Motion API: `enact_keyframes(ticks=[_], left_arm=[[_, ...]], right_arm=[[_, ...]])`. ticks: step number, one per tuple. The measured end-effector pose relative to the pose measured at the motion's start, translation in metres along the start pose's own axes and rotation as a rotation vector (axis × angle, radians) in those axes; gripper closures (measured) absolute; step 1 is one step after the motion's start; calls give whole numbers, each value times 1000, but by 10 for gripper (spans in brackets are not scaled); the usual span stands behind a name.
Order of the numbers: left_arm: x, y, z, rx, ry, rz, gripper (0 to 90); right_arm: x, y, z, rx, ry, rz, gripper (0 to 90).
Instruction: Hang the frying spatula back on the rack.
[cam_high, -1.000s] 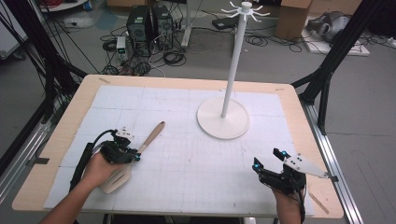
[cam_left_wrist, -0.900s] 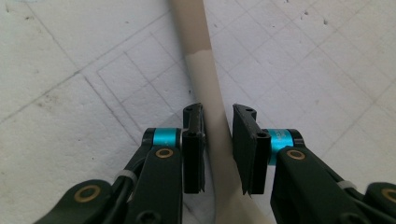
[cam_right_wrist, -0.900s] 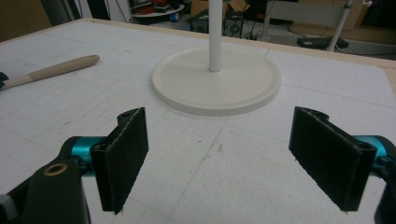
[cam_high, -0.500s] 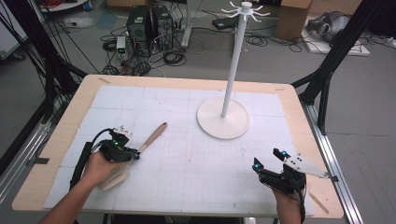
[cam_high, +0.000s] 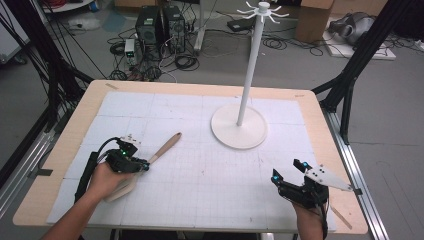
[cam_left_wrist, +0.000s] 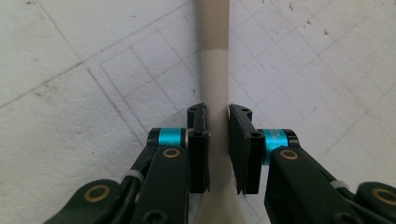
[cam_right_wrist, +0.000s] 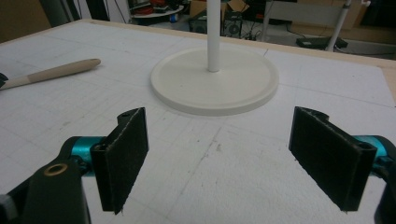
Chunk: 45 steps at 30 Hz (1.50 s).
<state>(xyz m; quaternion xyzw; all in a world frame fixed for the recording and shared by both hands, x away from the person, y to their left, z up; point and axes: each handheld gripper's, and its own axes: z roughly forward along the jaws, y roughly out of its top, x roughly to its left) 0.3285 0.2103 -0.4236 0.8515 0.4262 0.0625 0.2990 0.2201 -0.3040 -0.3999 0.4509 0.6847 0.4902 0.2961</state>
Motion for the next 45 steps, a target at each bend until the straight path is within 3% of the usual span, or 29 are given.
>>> enact_keyframes(ticks=[3, 11, 19, 26, 36, 41, 45], left_arm=[[1, 0, -1, -1, 0, -3, 779], [4, -1, -14, -63, 2, -12, 778], [-2, -3, -30, -178, -7, -22, 778], [-13, -5, -43, -298, -15, -15, 778], [-28, -7, -51, -442, -32, -4, 778], [-36, -6, -53, -489, -41, 1, 778], [-44, -3, -53, -515, -69, 9, 777]], right_arm=[[0, 0, 0, -1, 0, -2, 190], [0, 0, 1, 1, 2, 2, 190], [5, 0, 6, 11, 28, -4, 189], [17, 6, 17, 10, 95, 28, 189], [36, 23, 44, 7, 191, 28, 179], [48, 38, 58, -3, 241, 24, 179], [64, 54, 73, -4, 293, -14, 180]])
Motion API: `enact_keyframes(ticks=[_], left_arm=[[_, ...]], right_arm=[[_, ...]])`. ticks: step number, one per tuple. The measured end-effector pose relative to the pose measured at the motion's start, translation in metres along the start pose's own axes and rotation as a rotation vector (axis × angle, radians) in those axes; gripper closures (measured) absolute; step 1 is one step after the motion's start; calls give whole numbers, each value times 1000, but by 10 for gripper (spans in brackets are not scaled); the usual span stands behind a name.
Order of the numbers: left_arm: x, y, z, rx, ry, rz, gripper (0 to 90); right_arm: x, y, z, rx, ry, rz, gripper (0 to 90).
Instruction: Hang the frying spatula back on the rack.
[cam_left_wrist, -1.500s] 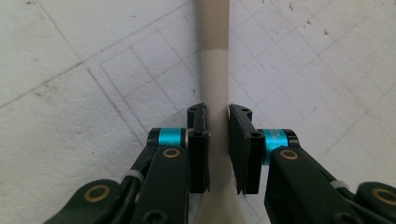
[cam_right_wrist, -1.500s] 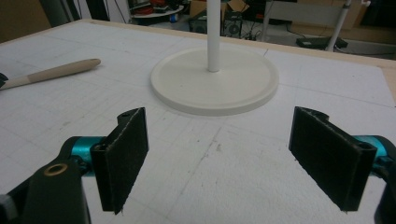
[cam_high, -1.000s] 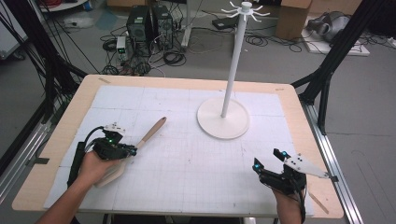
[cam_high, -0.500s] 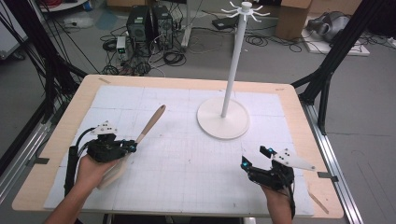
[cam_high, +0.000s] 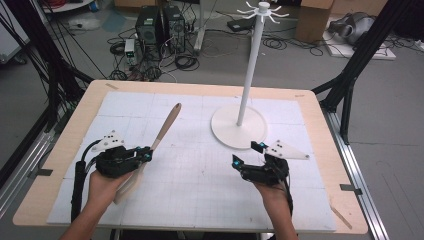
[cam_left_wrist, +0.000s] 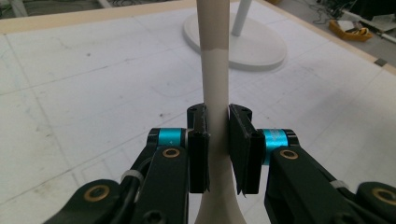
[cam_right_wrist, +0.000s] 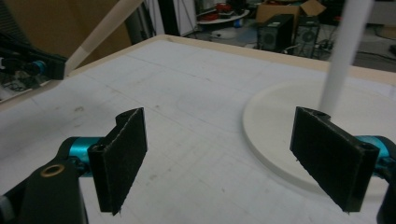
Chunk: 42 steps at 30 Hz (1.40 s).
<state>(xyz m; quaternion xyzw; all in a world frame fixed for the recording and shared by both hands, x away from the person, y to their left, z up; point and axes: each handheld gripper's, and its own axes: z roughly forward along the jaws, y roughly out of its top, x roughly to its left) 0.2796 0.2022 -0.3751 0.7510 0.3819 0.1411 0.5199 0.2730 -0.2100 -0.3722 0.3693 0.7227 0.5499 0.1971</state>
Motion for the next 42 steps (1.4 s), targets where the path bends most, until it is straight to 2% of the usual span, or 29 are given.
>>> enact_keyframes(ticks=[2, 8, 15, 23, 33, 42], left_arm=[[-5, 2, 2, -16, -11, 6, 778], [-22, 8, 12, -47, -40, 27, 778], [-43, 16, 26, -65, -61, 64, 778], [-55, 22, 37, -65, -81, 90, 777], [-63, 22, 43, -49, -104, 105, 777], [-66, 22, 44, -40, -98, 124, 777]], right_arm=[[7, 11, 12, 10, 34, -16, 180], [18, 29, 30, 22, 83, -43, 181], [23, 45, 44, 15, 133, -29, 181], [30, 57, 55, 22, 164, -40, 181], [32, 71, 68, 1, 195, 17, 192], [33, 77, 72, -24, 195, 75, 309]])
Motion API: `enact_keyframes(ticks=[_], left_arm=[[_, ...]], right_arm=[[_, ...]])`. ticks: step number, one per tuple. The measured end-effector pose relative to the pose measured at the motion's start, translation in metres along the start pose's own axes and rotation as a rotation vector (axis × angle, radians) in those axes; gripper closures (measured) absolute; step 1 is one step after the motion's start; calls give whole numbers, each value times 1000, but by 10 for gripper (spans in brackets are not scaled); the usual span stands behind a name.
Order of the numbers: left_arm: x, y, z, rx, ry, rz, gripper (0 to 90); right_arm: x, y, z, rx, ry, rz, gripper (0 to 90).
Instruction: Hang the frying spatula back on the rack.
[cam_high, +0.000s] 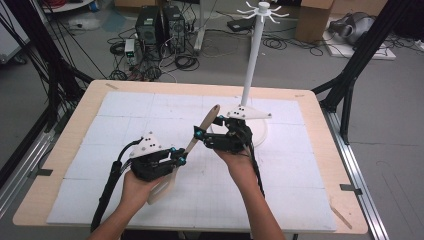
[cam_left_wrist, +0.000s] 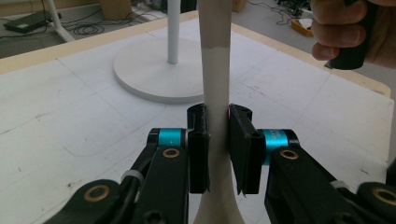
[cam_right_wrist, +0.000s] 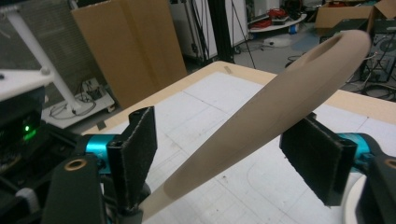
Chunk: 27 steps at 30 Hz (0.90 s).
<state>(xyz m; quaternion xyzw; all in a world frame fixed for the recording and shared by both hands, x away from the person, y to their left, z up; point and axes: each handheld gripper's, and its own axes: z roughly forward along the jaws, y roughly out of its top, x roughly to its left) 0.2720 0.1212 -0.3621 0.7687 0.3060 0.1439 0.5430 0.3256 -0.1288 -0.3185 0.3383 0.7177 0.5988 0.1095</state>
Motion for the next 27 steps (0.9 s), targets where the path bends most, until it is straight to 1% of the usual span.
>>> enact_keyframes(ticks=[1, 5, 6, 7, 9, 11, 12, 13, 15, 16, 18, 20, 23, 27], left_arm=[[-1, 0, 0, -4, -1, -3, 777], [-2, 1, -1, -6, 2, 9, 777], [-2, 1, -1, -1, 5, 14, 777], [-3, 1, -1, -4, 5, 11, 777], [-3, 1, -1, -5, 2, 10, 777], [-3, 1, -1, -6, 4, 17, 777], [-3, 1, -2, -7, 3, 18, 777], [-4, 1, -2, -11, 3, 21, 777], [-4, 1, -3, -15, 2, 27, 776], [-4, 1, -3, -18, 0, 27, 776], [-4, 2, -4, -29, -3, 29, 776], [-4, 2, -5, -38, -4, 32, 776], [-4, 2, -6, -54, -3, 32, 776], [-4, 3, -6, -62, -4, 38, 774]], right_arm=[[0, 1, 0, -7, 1, 7, 330], [1, 4, -2, -39, 4, 28, 440], [2, 5, -2, -41, 5, 31, 460], [2, 6, -3, -43, 2, 26, 503], [3, 7, -3, -47, 4, 28, 518], [3, 8, -4, -52, 13, 36, 570], [3, 8, -4, -58, 17, 33, 602], [3, 8, -5, -64, 29, 40, 618], [2, 9, -5, -76, 62, 56, 638], [2, 9, -6, -79, 67, 57, 643], [3, 10, -7, -83, 75, 73, 652], [5, 12, -8, -100, 91, 75, 663], [7, 14, -8, -104, 100, 78, 672], [13, 20, -7, -100, 125, 47, 696]])
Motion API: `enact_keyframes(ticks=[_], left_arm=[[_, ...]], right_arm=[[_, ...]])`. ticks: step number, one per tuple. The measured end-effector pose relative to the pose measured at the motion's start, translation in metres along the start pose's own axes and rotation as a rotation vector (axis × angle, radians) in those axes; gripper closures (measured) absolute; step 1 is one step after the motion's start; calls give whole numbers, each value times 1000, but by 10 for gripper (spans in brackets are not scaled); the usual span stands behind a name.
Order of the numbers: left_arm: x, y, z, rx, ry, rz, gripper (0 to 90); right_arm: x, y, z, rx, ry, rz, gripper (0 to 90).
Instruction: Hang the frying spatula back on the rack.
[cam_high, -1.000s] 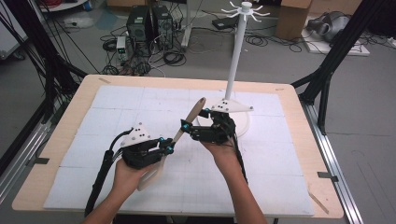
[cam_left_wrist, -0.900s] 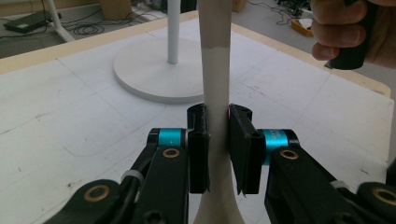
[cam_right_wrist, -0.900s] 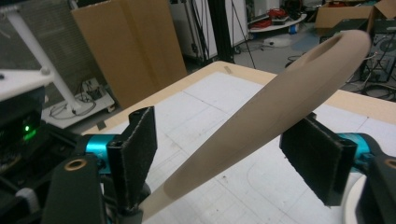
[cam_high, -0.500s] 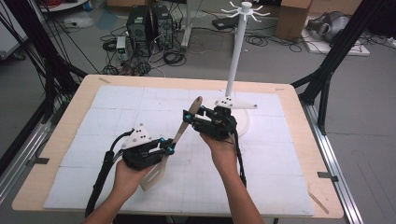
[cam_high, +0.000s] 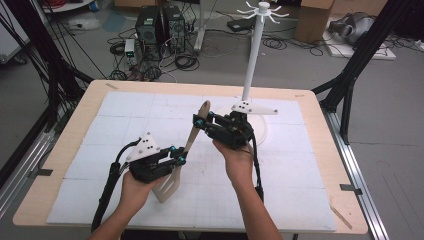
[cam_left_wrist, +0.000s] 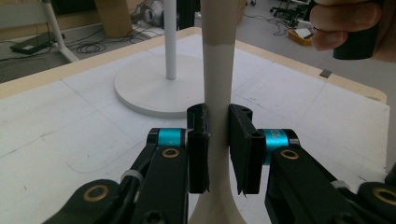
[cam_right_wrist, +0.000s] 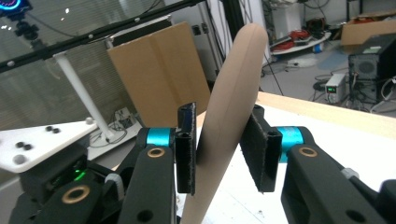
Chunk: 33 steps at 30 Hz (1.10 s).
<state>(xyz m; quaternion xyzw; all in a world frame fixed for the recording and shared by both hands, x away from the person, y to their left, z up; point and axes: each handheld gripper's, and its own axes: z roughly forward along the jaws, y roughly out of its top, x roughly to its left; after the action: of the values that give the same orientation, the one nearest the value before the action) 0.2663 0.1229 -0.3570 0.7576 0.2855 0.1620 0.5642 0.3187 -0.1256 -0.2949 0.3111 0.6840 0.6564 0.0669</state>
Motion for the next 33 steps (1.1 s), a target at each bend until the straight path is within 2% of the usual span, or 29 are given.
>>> enact_keyframes(ticks=[3, 4, 7, 13, 14, 15, 17, 23, 27, 29, 33], left_arm=[[-1, 0, -1, -8, -3, 7, 773], [-1, 1, -2, -15, -3, 10, 773], [-1, 1, -4, -32, -6, 9, 771], [2, 4, -12, -73, -42, 2, 760], [3, 4, -13, -80, -51, -7, 717], [5, 5, -15, -91, -60, -15, 717], [9, 5, -20, -114, -65, -16, 631], [26, -4, -40, -163, -54, 17, 399], [42, -16, -56, -174, -25, -17, 275], [50, -21, -63, -168, 13, -31, 194], [61, -30, -75, -176, 54, -43, 184]], right_arm=[[8, 3, 1, -3, 17, -28, 712], [12, 4, 2, -8, 37, -42, 720], [16, 8, 3, -4, 64, -48, 727], [22, 18, 3, 9, 114, -87, 733], [22, 21, 2, 13, 123, -99, 734], [22, 21, 2, 13, 123, -99, 734], [19, 23, 0, 31, 125, -112, 734], [2, 27, -8, 31, 162, -86, 733], [-3, 31, -14, 46, 164, -94, 733], [-5, 35, -16, 53, 157, -105, 733], [-11, 44, -22, 74, 138, -134, 733]])
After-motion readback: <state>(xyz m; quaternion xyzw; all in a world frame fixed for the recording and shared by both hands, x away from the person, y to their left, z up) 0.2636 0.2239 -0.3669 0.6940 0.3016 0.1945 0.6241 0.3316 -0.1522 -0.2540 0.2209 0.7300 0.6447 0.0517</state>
